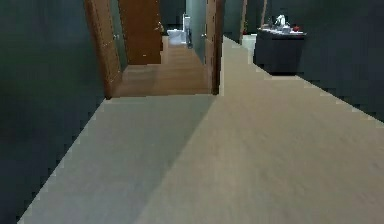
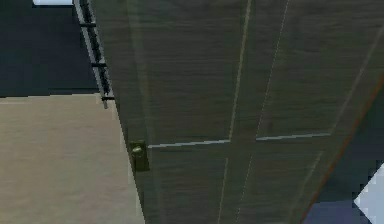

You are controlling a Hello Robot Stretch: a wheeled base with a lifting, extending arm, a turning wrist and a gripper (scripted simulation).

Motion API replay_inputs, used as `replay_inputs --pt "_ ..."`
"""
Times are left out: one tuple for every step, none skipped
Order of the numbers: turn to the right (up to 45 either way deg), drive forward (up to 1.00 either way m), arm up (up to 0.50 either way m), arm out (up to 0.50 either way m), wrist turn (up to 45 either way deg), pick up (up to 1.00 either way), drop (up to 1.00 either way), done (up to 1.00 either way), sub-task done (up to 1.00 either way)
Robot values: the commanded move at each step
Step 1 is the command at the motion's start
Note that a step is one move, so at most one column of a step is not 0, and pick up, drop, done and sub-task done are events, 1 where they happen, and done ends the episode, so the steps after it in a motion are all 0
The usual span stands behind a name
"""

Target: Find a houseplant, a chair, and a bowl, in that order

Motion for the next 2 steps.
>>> replay_inputs --pt "0.0 0.35 0.00 0.00 0.0 0.00 0.00 0.00 0.00" --pt "24.0 0.00 0.00 0.00 0.0 0.00 0.00 0.00 0.00"
